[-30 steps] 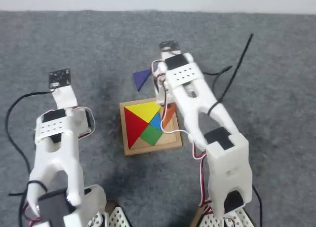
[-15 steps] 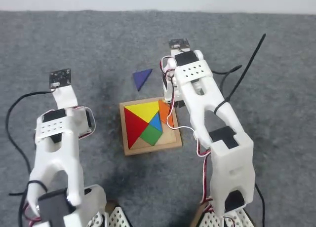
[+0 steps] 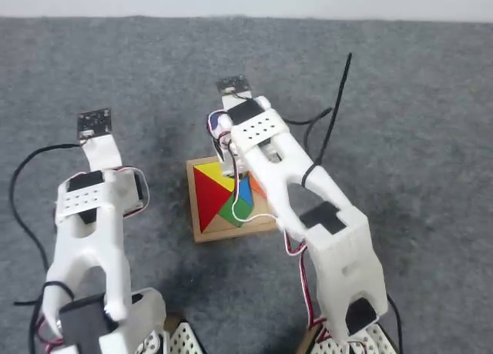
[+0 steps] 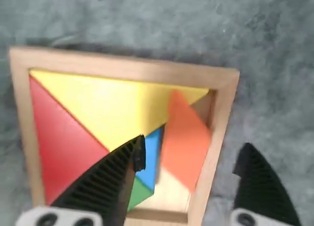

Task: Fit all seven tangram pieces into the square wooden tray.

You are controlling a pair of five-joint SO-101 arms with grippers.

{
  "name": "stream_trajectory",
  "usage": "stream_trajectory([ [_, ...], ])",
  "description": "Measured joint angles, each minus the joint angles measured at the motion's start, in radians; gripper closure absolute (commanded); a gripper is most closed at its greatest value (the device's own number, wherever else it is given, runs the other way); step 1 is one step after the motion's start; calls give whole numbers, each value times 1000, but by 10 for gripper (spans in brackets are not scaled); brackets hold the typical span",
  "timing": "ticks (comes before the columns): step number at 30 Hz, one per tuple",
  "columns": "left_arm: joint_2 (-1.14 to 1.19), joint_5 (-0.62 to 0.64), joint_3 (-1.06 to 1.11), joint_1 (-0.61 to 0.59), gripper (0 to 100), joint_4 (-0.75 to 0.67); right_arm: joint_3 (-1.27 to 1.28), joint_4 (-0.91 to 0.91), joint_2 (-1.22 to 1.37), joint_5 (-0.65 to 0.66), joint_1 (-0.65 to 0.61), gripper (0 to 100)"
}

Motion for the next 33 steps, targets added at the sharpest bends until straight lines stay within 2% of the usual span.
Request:
stream_trajectory([
  [8,0,0,5,18,989,-11,-17,-3,15,14,77,900],
  [12,0,0,6,18,989,-14,-20,0,15,20,115,924],
  [18,0,0,6,23,989,-17,-20,0,15,20,158,898],
  [24,0,0,6,23,989,-17,-20,23,-17,20,112,713],
  [29,0,0,6,23,989,-17,-20,2,-18,20,9,738],
  [33,0,0,6,23,989,-17,-28,-51,29,23,9,768],
])
